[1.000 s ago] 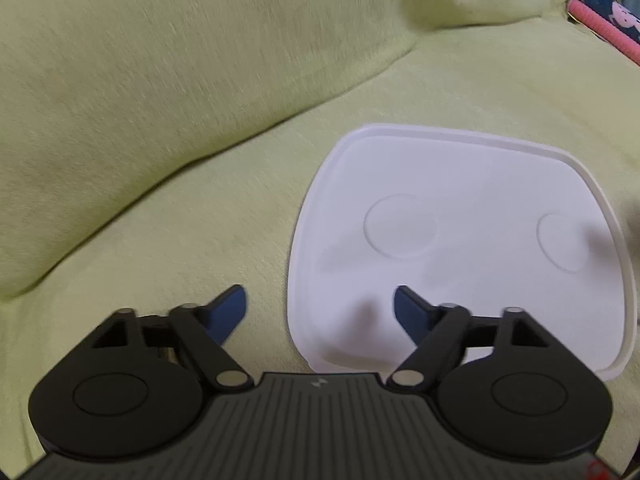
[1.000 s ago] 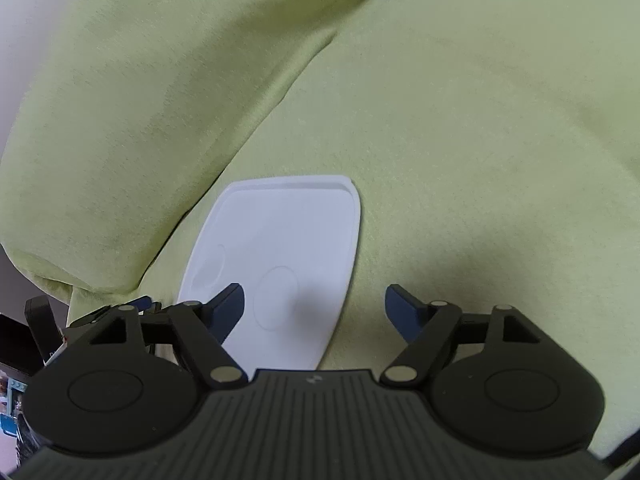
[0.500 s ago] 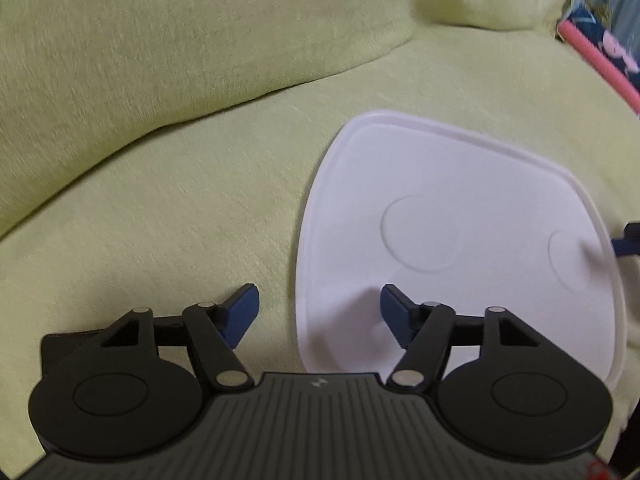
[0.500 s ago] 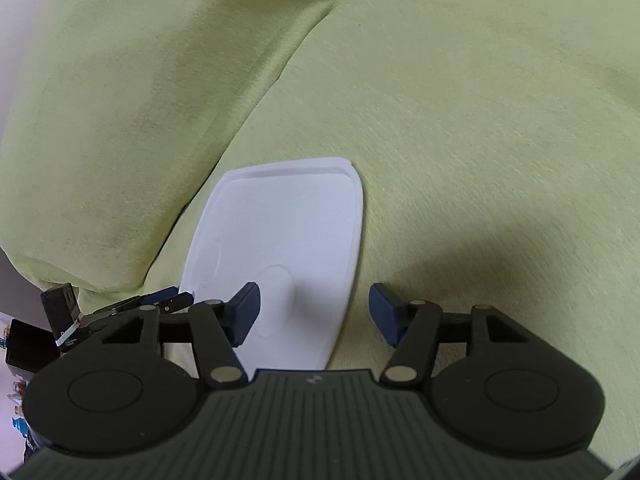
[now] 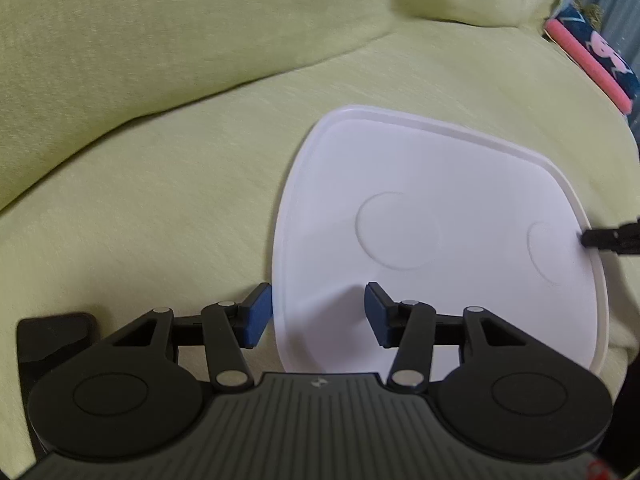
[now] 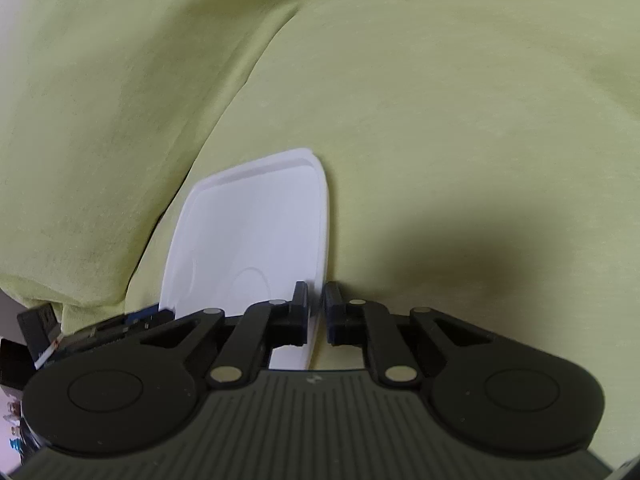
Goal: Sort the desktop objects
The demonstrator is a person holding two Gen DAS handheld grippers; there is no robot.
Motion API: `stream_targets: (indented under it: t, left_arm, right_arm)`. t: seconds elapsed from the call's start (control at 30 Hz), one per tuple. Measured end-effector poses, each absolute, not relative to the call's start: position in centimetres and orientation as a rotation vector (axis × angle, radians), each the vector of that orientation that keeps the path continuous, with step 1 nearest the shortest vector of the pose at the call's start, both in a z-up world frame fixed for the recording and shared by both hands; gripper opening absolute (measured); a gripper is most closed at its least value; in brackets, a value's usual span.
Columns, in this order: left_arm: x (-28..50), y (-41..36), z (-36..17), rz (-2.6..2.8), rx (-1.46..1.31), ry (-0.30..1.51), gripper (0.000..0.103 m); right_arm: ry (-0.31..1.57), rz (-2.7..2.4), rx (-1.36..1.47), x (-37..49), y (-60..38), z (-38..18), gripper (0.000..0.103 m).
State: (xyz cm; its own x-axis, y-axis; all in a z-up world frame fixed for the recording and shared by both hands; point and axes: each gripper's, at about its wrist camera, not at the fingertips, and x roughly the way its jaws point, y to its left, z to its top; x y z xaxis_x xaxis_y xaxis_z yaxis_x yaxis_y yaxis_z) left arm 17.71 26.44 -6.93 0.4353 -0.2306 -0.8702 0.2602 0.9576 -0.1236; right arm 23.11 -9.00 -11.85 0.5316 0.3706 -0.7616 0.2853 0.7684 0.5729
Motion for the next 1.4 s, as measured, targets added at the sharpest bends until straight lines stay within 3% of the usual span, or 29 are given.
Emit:
stream_targets:
  t: [0.43, 0.83, 0.97, 1.07, 1.4]
  left_arm:
    - [13.7, 18.4, -7.1, -0.512, 0.006, 1.086, 0.053]
    - [16.3, 18.8, -7.4, -0.516, -0.094, 1.117, 0.052]
    - [16.8, 19.3, -7.7, -0.503, -0.097, 1.122, 0.036]
    - [16.8, 19.4, -7.7, -0.504, -0.100, 1.119, 0.031]
    - [16.0, 18.6, -7.4, -0.489, -0.068, 1.100, 0.027]
  right_arm:
    - [0.966, -0.051, 0.660, 18.0, -17.6, -8.2, 0.009]
    - [0.987, -0.036, 0.721, 16.5, -19.8, -10.3, 0.010]
    - [1.012, -0.010, 0.740, 16.5, -19.6, -11.0, 0.012]
    - [1.012, 0.012, 0.760, 16.3, -19.6, -11.6, 0.013]
    - [1.014, 0.017, 0.668, 16.1, -18.6, -10.8, 0.012]
